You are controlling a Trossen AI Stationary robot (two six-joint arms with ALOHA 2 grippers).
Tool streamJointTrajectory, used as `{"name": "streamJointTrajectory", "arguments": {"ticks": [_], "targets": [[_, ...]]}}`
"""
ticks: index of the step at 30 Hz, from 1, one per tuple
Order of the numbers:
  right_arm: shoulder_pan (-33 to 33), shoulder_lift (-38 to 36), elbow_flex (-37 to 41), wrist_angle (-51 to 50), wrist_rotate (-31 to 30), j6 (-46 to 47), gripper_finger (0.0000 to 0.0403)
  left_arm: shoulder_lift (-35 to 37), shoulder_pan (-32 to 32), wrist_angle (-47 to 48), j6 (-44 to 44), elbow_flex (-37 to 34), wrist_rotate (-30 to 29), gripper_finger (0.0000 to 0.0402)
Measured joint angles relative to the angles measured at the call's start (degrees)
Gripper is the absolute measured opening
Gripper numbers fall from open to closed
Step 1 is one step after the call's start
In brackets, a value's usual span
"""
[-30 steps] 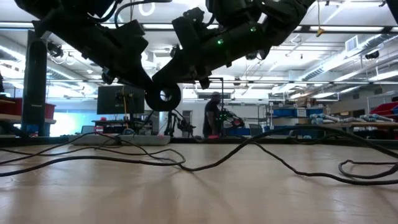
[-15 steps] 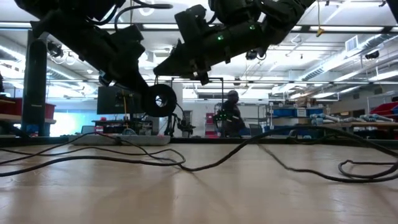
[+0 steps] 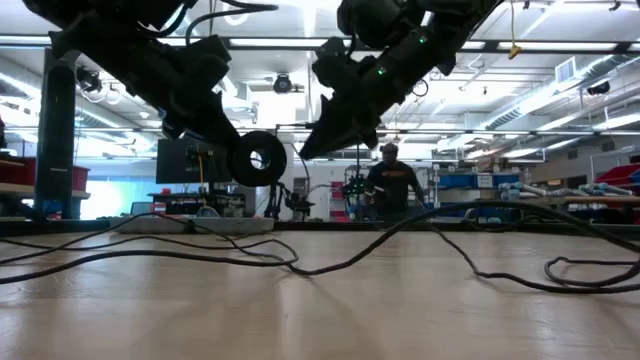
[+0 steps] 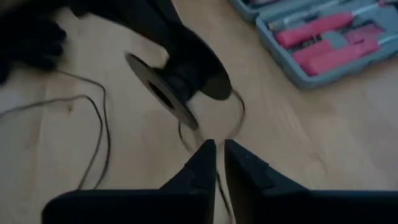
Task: Coil cords
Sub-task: Coil the black wire onto the spool
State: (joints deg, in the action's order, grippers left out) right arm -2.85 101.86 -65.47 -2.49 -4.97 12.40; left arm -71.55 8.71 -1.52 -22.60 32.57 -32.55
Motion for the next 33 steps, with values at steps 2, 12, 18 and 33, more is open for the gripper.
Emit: {"name": "streamJointTrajectory", "arguments": {"ticks": [2, 12, 18, 33], "targets": [[0.18, 0.05, 0.56, -0.27, -0.01, 0.05, 0.0048, 0.41, 0.00, -0.66, -0.01, -0.01, 0.10, 0.0000], [1.73, -0.11, 4.75, -1.74, -3.59, 2.97, 0.0096, 4.70, 0.00, -1.16, -0.06, -0.08, -0.48, 0.0000], [4.58, -1.91, 11.89, 4.04, -5.95, 7.80, 0.0087, 6.48, 0.00, 0.09, -0.12, -0.06, -1.34, 0.0000], [12.34, -6.33, 22.95, -1.37, -8.02, 28.32, 0.0003, 8.10, -0.12, -0.11, 1.16, -0.11, -6.45, 0.0000]]}}
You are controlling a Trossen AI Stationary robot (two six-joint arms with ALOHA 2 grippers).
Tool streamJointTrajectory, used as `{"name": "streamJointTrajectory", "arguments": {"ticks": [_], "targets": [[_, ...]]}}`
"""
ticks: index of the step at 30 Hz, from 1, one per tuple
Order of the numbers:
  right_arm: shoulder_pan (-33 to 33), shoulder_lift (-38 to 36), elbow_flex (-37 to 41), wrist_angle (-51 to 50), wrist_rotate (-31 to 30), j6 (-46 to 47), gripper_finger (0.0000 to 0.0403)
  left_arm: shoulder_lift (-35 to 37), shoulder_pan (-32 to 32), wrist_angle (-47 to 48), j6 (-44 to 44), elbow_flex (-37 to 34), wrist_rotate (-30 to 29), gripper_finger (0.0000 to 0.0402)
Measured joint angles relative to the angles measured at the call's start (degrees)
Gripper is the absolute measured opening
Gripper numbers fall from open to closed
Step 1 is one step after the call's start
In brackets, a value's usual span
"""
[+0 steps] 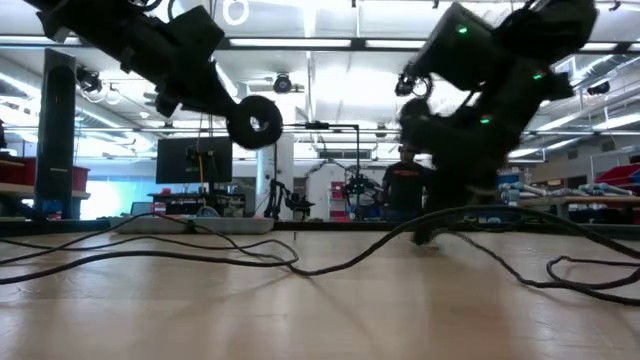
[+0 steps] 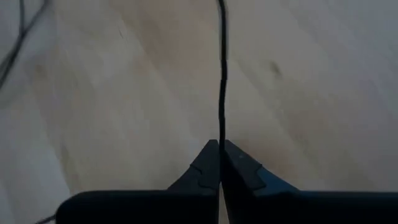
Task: Coil cords
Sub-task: Coil the black wire onto the spool
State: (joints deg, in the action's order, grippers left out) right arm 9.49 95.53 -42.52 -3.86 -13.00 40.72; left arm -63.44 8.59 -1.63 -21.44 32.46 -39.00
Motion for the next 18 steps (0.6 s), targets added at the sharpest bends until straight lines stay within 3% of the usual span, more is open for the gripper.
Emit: {"name": "streamJointTrajectory", "arguments": {"ticks": [8, 18], "targets": [[7.43, -11.50, 0.63, -23.85, -1.00, 12.50, 0.0002, 0.62, -1.57, -0.19, -0.11, 0.12, -3.59, 0.0000], [20.99, -25.91, 0.63, -52.90, -0.44, 36.15, 0.0001, 0.62, -1.89, -0.18, -0.25, 0.12, -3.86, 0.0000]]}}
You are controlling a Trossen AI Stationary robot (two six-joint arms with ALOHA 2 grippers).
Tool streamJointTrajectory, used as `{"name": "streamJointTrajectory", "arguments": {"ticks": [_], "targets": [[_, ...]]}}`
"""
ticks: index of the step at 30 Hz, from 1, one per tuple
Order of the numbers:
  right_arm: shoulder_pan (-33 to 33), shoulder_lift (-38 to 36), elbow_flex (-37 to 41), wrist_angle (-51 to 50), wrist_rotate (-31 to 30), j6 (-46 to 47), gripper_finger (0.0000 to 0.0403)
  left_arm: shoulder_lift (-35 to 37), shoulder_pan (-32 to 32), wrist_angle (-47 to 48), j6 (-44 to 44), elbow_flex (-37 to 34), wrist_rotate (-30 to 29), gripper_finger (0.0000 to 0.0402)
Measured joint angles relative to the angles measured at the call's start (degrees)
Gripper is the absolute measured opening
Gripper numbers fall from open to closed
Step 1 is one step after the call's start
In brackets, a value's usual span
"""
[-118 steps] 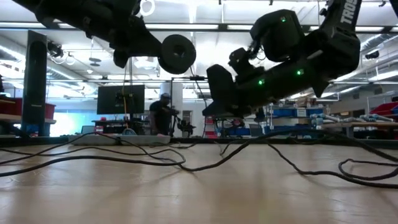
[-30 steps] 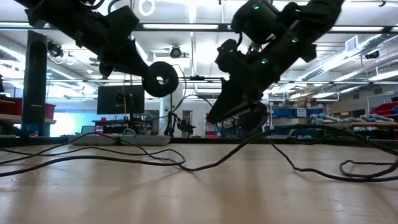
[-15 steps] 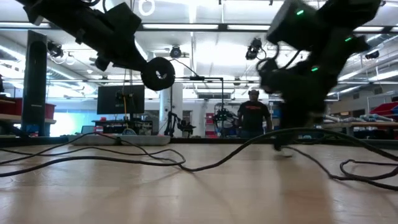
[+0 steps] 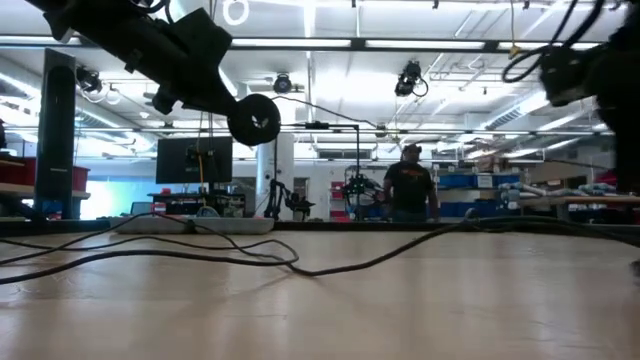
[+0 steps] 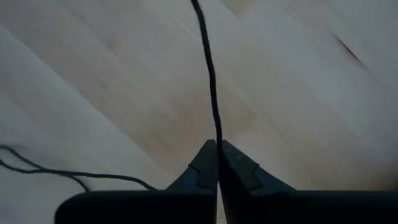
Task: Coil cords
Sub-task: Coil the black wire onto the spool
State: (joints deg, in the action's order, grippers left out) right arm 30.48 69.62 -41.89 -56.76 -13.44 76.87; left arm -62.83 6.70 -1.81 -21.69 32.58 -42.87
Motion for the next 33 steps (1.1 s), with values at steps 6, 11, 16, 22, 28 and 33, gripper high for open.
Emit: {"name": "streamJointTrajectory", "arguments": {"ticks": [6, 11, 16, 22, 28, 33], "targets": [[6.71, -3.96, 0.00, -10.65, 5.24, 9.35, 0.0001, 0.00, 0.00, 0.07, -1.00, 0.00, -0.60, 0.0000], [12.00, -4.90, 0.00, -17.09, 9.67, 16.19, 0.0001, 0.00, 0.00, 0.22, -1.47, 0.00, -0.60, 0.0000], [16.99, -5.04, -0.02, -17.50, 9.77, 21.84, 0.0004, -0.02, 0.00, -0.03, -2.53, 0.00, -1.07, 0.0000], [22.02, -5.04, -0.02, -15.16, 3.55, 27.32, 0.0012, -0.02, 0.00, -0.47, -3.04, 0.00, -4.41, 0.0000], [25.47, -5.04, -0.02, -10.91, -12.37, 30.25, 0.0012, -0.02, 0.00, -2.34, -3.06, 0.00, -4.49, 0.0000], [26.20, -5.02, -0.02, -9.23, -17.55, 29.16, 0.0032, -0.02, 0.00, -3.10, -3.06, 0.00, -4.04, 0.0000]]}}
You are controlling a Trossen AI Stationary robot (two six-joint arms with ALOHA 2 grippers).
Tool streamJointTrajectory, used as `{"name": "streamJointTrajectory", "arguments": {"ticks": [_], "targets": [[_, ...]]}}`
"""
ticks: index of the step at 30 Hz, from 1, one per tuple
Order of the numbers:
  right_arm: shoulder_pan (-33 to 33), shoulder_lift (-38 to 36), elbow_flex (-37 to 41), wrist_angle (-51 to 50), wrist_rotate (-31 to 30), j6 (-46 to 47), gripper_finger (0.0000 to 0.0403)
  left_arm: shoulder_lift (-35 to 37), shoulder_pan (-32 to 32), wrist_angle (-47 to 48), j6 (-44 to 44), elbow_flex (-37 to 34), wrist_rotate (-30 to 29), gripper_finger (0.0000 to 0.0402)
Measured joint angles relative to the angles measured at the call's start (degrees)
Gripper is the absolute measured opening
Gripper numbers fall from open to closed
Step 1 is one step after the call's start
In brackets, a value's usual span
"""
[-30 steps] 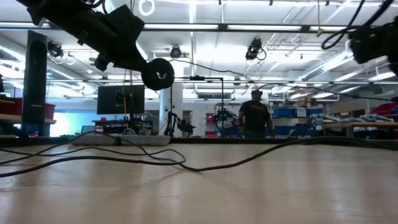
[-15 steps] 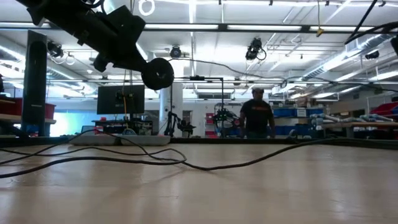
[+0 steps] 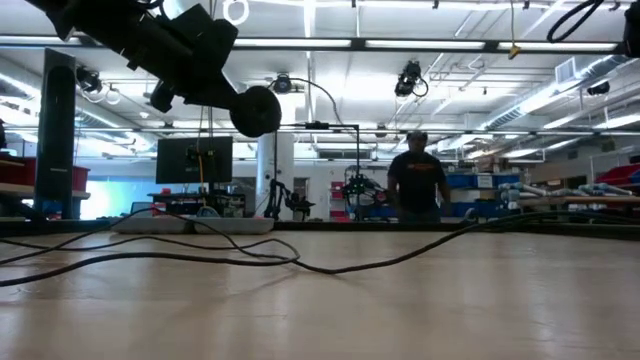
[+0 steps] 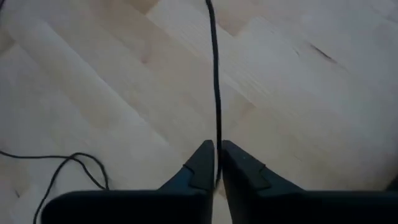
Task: Coil cords
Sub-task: Coil the black wire onto the spool
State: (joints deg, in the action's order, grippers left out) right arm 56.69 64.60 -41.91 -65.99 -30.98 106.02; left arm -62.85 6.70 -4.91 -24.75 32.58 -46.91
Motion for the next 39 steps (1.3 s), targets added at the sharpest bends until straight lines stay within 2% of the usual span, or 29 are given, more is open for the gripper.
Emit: {"name": "streamJointTrajectory", "arguments": {"ticks": [9, 16, 20, 26, 29, 34, 36, 39], "targets": [[0.00, 0.02, 0.00, -0.07, -5.76, -2.07, 0.0095, 0.00, -0.02, 0.02, 0.00, 0.00, 0.59, 0.0000], [-2.86, 0.02, 0.00, 1.47, -25.38, -4.06, 0.0118, -0.02, -0.01, -1.62, 0.00, 0.00, 0.67, 0.0000], [-8.17, 0.07, 0.00, 7.44, -30.50, -12.66, 0.0118, -0.02, -0.02, -2.43, 0.00, 0.00, 0.67, 0.0000], [-18.78, 1.44, -0.02, 24.60, -31.24, -32.86, 0.0119, -0.04, -0.01, -3.84, 0.03, 0.00, 0.67, 0.0000], [-24.59, 2.94, -0.02, 34.74, -26.37, -43.17, 0.0120, -0.04, 0.00, -4.59, 0.37, 0.00, 0.67, 0.0000], [-33.95, 6.87, -0.02, 53.20, -9.77, -65.22, 0.0120, -0.04, 0.03, -4.70, 0.35, 0.00, 1.50, 0.0000], [-37.97, 8.93, -0.02, 61.74, -1.16, -74.17, 0.0119, -0.04, 0.04, -4.66, 0.35, 0.00, 1.93, 0.0000], [-44.16, 12.77, -0.02, 75.15, 15.19, -86.46, 0.0118, -0.04, 0.04, -4.68, 0.37, 0.00, 2.09, 0.0000]]}}
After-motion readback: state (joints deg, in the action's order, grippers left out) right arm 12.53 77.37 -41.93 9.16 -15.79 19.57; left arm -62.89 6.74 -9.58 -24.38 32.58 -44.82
